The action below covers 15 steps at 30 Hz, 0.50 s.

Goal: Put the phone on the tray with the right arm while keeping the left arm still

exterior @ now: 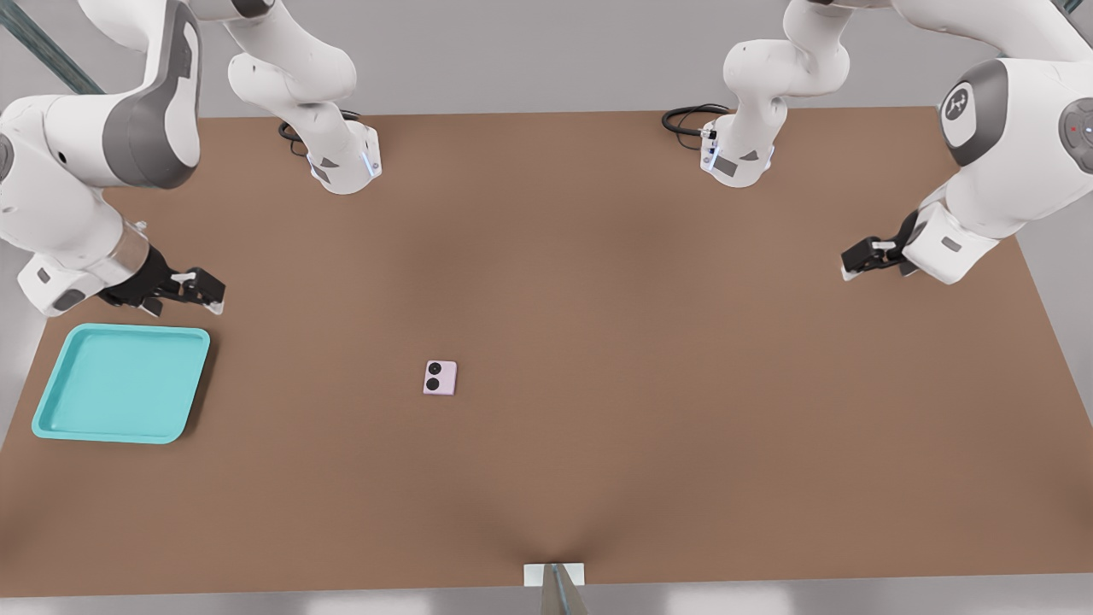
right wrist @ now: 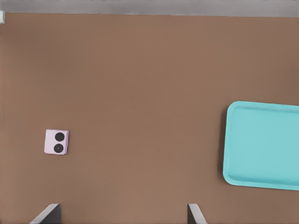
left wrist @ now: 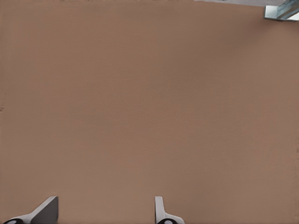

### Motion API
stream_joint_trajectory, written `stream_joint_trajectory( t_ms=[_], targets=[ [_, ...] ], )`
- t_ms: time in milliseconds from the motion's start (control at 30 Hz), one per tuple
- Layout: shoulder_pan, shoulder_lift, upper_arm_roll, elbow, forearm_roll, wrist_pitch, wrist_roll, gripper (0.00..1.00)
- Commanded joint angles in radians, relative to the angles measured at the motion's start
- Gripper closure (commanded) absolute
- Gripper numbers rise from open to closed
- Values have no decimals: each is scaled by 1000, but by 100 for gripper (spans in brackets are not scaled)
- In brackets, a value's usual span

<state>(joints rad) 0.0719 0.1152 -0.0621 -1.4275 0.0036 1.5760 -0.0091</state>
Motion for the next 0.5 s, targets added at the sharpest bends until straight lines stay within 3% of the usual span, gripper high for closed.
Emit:
stream_joint_trajectory(
  t_ms=[0,100,167,267,467],
  targets=[
    [2,-3,5,-1,6,30,-3,0],
    [2,24,48,-1,-1,55,4,0],
    [12,47,87,-27,-1,78,158,0],
    [31,63,137,-149,-42,239,164,0],
    [106,182,154,-271,-76,466,454,0]
  ],
)
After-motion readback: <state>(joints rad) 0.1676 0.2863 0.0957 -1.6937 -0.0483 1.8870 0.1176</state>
